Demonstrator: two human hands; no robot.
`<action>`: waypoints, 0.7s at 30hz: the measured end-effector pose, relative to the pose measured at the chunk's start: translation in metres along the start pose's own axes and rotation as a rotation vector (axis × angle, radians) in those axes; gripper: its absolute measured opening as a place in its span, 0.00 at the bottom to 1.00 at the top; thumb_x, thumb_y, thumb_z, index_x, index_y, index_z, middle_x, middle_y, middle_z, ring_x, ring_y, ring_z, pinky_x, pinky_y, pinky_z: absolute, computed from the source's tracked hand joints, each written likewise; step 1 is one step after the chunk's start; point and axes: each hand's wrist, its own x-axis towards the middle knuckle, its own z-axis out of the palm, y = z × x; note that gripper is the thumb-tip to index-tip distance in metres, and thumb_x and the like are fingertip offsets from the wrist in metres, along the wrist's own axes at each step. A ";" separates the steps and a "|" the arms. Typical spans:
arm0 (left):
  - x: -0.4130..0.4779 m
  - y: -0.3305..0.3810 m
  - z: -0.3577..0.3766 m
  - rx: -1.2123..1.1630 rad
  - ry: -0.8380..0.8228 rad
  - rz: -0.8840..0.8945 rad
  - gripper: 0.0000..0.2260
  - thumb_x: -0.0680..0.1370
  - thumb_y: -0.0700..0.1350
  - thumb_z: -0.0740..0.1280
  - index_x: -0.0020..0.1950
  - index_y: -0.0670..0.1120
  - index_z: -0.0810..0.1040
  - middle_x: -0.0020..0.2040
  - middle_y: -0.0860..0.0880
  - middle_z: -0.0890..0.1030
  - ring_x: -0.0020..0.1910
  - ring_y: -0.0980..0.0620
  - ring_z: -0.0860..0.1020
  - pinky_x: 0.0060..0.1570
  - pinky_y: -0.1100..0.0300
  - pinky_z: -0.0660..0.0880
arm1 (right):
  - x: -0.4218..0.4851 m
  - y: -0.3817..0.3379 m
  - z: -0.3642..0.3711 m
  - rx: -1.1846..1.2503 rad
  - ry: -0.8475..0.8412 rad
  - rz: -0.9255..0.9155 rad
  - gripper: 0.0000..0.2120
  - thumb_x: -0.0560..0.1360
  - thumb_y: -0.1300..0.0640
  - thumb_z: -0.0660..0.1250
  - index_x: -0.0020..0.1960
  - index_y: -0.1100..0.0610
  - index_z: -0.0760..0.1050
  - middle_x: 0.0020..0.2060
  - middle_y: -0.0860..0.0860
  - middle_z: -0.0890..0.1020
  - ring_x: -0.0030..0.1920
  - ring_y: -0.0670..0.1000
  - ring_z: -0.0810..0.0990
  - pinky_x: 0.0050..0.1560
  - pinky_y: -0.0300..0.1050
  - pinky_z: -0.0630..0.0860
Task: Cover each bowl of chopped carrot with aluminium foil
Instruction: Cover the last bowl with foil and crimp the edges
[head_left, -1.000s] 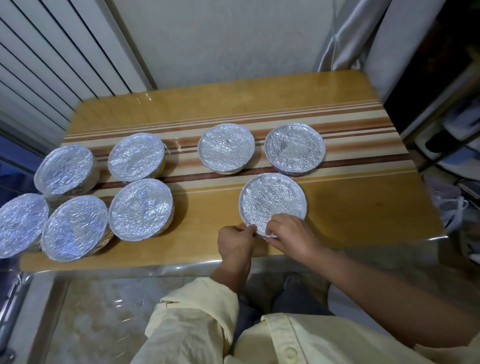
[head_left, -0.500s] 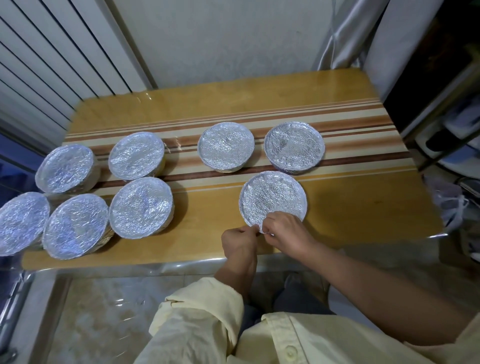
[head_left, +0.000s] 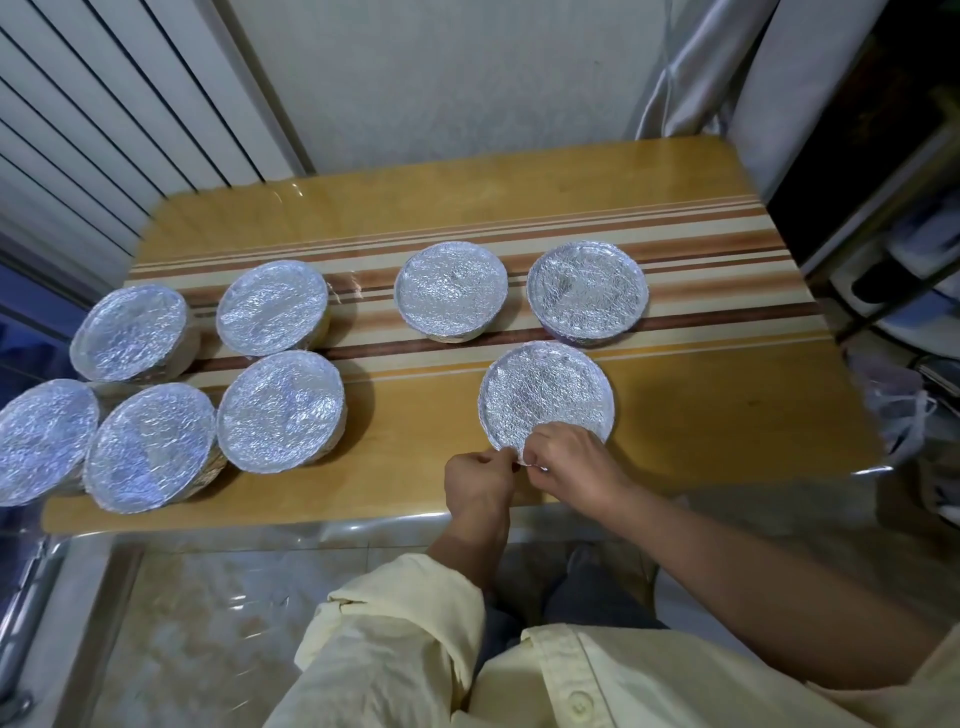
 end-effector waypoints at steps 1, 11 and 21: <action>0.000 -0.001 0.000 0.004 0.000 0.002 0.13 0.69 0.45 0.76 0.25 0.47 0.80 0.34 0.42 0.85 0.33 0.45 0.78 0.41 0.54 0.78 | 0.000 0.000 0.000 -0.002 0.004 -0.001 0.08 0.60 0.68 0.73 0.32 0.60 0.75 0.29 0.53 0.76 0.31 0.57 0.77 0.28 0.45 0.69; 0.002 0.012 -0.012 0.128 0.012 0.054 0.10 0.69 0.45 0.73 0.27 0.46 0.80 0.35 0.42 0.84 0.34 0.44 0.79 0.37 0.58 0.74 | -0.007 0.008 -0.009 0.016 -0.027 -0.096 0.14 0.60 0.59 0.81 0.38 0.57 0.77 0.34 0.51 0.78 0.36 0.54 0.78 0.34 0.40 0.67; 0.004 0.010 -0.017 0.131 -0.027 0.070 0.11 0.63 0.51 0.70 0.27 0.44 0.81 0.34 0.41 0.84 0.32 0.46 0.77 0.38 0.59 0.73 | -0.004 0.001 -0.001 -0.081 -0.022 -0.084 0.12 0.56 0.67 0.77 0.30 0.58 0.74 0.27 0.52 0.75 0.27 0.54 0.76 0.27 0.39 0.66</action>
